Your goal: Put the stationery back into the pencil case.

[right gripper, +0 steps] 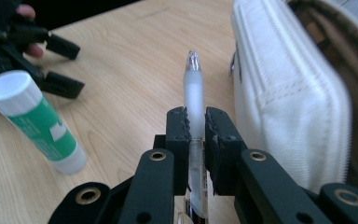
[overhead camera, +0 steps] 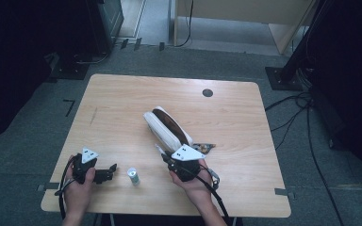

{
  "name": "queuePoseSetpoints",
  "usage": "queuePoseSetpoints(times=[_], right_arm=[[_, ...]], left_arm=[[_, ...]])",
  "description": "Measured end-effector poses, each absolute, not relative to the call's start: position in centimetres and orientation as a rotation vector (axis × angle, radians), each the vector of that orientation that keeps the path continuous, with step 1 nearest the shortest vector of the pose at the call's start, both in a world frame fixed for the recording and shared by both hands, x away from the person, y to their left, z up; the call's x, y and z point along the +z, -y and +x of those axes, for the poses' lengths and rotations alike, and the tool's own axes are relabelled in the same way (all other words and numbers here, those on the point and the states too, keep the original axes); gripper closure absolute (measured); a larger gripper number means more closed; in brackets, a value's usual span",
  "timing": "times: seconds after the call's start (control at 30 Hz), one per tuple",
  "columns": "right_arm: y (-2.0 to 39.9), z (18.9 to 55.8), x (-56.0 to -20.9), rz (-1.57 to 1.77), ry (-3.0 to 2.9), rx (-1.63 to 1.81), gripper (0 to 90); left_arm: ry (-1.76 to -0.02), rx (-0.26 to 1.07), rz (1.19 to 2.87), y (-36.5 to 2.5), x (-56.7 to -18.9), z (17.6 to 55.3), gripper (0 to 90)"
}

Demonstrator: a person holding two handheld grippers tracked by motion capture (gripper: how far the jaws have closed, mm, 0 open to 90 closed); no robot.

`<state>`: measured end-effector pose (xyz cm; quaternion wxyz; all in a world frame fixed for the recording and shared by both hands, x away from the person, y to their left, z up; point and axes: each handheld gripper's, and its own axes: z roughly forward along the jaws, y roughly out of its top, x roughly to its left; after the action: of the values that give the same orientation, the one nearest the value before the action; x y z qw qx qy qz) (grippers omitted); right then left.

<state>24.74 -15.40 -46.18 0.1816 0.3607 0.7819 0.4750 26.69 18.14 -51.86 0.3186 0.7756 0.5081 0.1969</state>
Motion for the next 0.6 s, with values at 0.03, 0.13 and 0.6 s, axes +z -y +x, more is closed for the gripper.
queuePoseSetpoints(times=[0.03, 0.13, 0.6], right_arm=[[15.5, 24.7, -46.0, 1.021, -2.202, 1.352, 80.8], [15.7, 24.6, -45.2, 1.018, -2.184, 1.377, 80.8], [16.8, 25.3, -41.6, 0.991, -2.105, 1.435, 80.8]], left_arm=[[-1.337, 0.518, 2.04, -18.1, -51.9, 26.7, 1.4], [-1.336, 0.519, 2.043, -18.1, -51.9, 26.7, 1.4], [-1.337, 0.516, 2.04, -18.1, -51.9, 26.7, 1.4]])
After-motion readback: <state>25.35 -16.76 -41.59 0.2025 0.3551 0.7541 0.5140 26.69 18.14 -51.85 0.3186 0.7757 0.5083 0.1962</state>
